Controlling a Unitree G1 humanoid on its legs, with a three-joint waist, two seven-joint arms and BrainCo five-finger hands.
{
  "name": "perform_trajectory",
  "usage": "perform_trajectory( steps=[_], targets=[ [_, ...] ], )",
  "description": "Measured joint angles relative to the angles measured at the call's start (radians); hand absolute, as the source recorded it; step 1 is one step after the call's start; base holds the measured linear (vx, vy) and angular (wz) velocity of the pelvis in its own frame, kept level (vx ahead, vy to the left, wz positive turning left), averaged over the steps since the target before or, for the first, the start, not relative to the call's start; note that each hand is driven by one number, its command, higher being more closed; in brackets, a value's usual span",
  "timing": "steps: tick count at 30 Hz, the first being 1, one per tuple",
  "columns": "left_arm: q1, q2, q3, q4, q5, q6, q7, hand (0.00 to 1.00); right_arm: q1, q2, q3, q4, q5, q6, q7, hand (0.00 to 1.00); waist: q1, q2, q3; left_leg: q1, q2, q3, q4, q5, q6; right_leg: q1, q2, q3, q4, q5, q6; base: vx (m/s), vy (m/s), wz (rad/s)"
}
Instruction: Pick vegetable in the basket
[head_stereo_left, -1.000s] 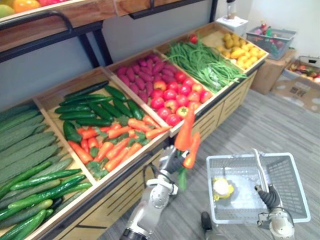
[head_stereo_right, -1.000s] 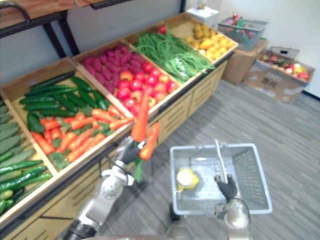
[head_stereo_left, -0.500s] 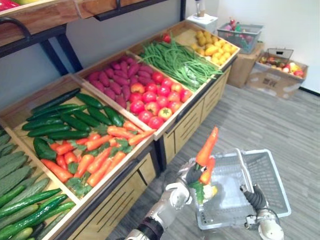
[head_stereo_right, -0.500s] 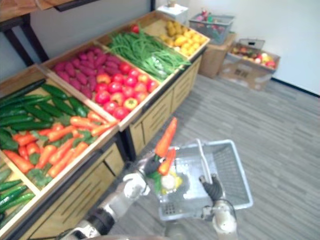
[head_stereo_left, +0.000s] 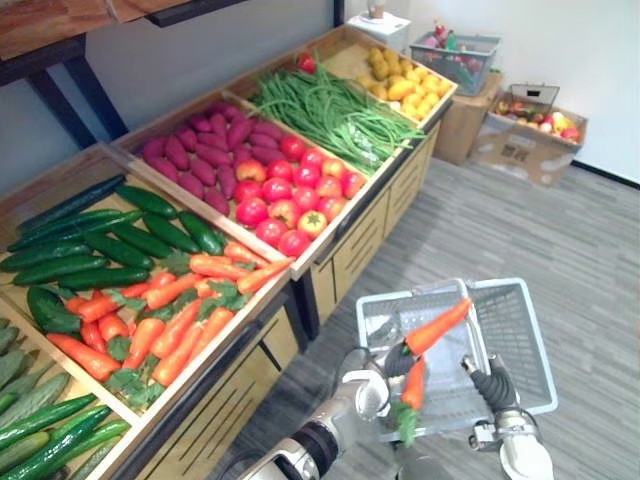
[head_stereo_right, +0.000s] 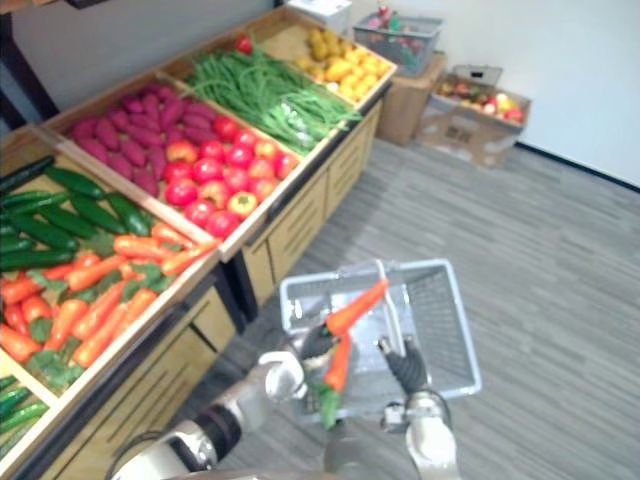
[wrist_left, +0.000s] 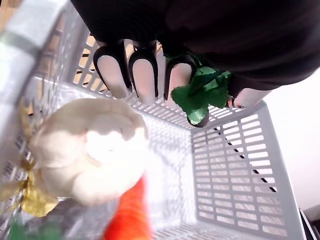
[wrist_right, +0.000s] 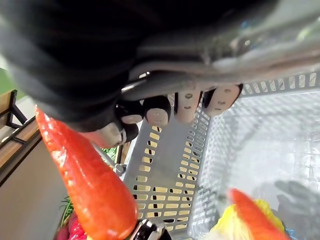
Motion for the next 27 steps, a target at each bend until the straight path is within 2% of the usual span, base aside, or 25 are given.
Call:
perform_trajectory(
  steps=[7, 8, 15, 23, 27],
  targets=[
    [-0.019, -0.006, -0.047, 0.059, 0.001, 0.002, -0.006, 1.0, 0.002, -0.001, 0.031, -0.001, 0.019, 0.0, 0.0, 1.0, -0.023, -0.023, 0.002, 0.003, -0.005, 0.005, 0.001, -0.004, 0.003, -0.001, -0.003, 0.01, 0.0, 0.001, 0.002, -0.03, -0.036, -0.03],
    [-0.027, -0.009, -0.057, 0.075, 0.001, 0.003, -0.008, 0.0, 0.003, -0.001, 0.031, -0.001, 0.02, 0.0, 0.0, 1.0, -0.024, -0.027, 0.002, 0.003, -0.006, 0.005, 0.002, -0.005, 0.003, -0.001, -0.003, 0.011, 0.0, 0.001, 0.002, -0.04, -0.046, -0.02],
    [-0.042, -0.016, -0.061, 0.109, 0.003, 0.025, -0.016, 0.0, 0.003, -0.002, 0.032, -0.001, 0.02, 0.0, 0.0, 1.0, -0.028, -0.029, 0.002, 0.002, -0.007, 0.006, 0.001, -0.006, 0.003, -0.004, -0.002, 0.014, 0.0, 0.002, 0.003, -0.02, -0.04, -0.01],
    [-0.045, -0.017, -0.065, 0.112, 0.003, 0.025, -0.016, 0.0, 0.002, -0.002, 0.032, 0.014, 0.02, 0.0, -0.002, 1.0, -0.037, -0.032, 0.004, 0.002, -0.009, 0.004, 0.001, -0.007, 0.003, -0.005, -0.004, 0.014, 0.0, 0.002, 0.003, -0.03, -0.042, 0.0],
    [-0.062, -0.023, -0.108, 0.125, 0.011, 0.024, -0.026, 0.0, 0.001, -0.002, 0.031, 0.023, 0.02, 0.0, -0.003, 1.0, -0.037, -0.032, 0.004, -0.003, -0.013, -0.007, 0.001, -0.008, 0.005, -0.003, -0.012, 0.006, 0.0, 0.001, 0.004, -0.02, -0.025, 0.06]
  ],
)
